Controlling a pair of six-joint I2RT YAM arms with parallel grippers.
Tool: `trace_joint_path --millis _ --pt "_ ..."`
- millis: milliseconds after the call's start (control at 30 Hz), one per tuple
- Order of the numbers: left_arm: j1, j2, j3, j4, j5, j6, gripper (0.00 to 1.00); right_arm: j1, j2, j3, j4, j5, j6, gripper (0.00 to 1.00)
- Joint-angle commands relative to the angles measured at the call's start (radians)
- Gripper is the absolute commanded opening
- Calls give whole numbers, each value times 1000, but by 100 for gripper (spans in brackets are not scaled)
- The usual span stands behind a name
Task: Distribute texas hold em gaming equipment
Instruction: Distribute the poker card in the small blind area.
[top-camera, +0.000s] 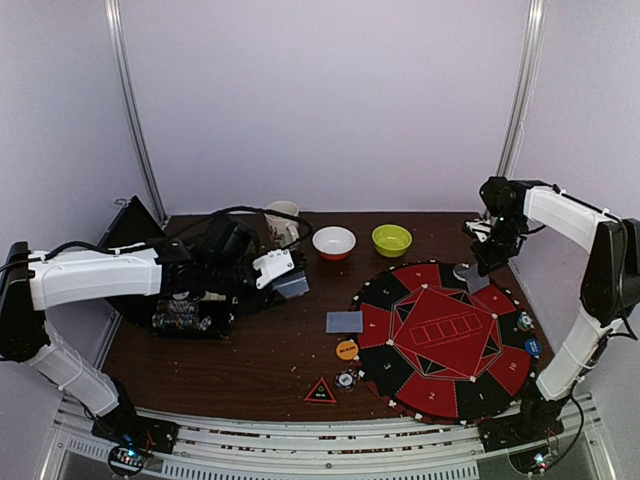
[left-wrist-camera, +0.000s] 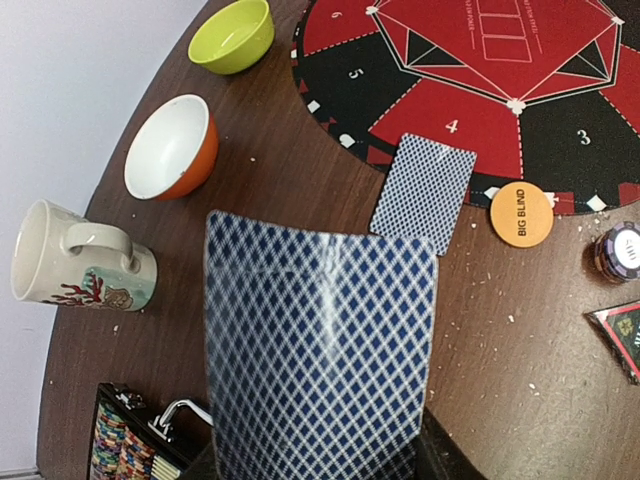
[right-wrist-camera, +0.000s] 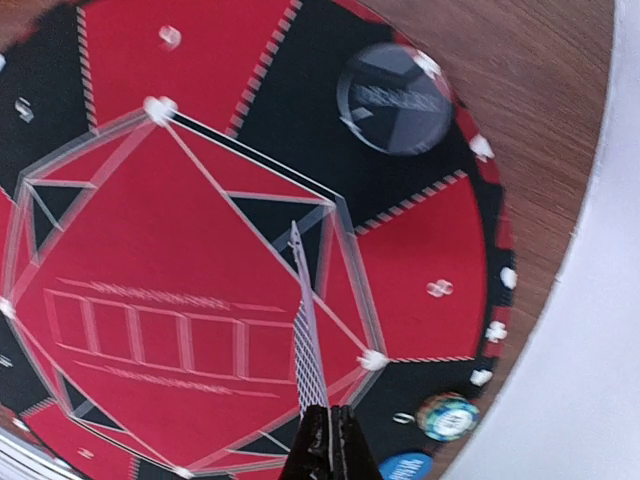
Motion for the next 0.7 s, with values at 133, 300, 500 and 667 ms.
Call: trace_joint_path --millis 133,300,500,667 --pt "-1 -32 12 56 29 -4 45 -135 61 -18 -81 164 -233 0" --pt "-1 -33 13 53 23 -4 45 -159 163 41 -119 207 -263 0" --pt "-1 -38 13 51 16 -3 45 -174 241 60 -100 351 -286 0" --pt "-1 -35 13 50 12 -3 45 -178 272 65 -32 441 -333 0"
